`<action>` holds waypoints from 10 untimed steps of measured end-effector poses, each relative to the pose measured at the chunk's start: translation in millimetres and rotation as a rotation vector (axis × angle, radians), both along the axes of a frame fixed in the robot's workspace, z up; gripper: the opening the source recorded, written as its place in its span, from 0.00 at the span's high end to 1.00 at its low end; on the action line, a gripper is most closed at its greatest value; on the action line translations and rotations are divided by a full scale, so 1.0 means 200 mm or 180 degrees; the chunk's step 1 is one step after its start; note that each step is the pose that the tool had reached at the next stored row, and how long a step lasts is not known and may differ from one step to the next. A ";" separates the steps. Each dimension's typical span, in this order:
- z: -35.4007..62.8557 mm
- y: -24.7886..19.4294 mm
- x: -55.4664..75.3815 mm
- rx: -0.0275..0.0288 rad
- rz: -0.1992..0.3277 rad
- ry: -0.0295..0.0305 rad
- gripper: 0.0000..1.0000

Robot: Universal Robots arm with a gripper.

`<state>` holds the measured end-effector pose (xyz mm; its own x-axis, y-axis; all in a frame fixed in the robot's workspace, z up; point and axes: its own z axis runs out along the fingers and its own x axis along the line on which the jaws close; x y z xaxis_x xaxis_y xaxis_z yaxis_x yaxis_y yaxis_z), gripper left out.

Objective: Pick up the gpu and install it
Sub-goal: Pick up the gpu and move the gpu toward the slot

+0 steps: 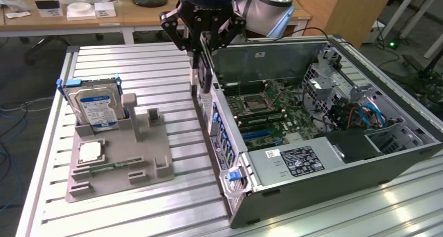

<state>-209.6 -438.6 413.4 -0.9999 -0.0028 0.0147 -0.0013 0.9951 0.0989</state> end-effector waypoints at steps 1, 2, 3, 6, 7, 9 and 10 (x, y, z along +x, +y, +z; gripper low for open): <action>0.000 0.000 0.00 0.0000 0.0000 0.0000 0.72; 0.000 0.000 0.01 0.0000 0.0000 0.0000 0.72; 0.000 0.000 0.01 0.0000 0.0000 0.0000 0.72; 0.000 0.000 0.02 0.0000 0.0000 0.0000 0.72; 0.000 0.000 0.02 0.0000 0.0000 0.0000 0.72; 0.000 0.000 0.03 0.0000 0.0000 0.0000 0.72; 0.000 0.000 0.03 0.0000 0.0000 0.0000 0.72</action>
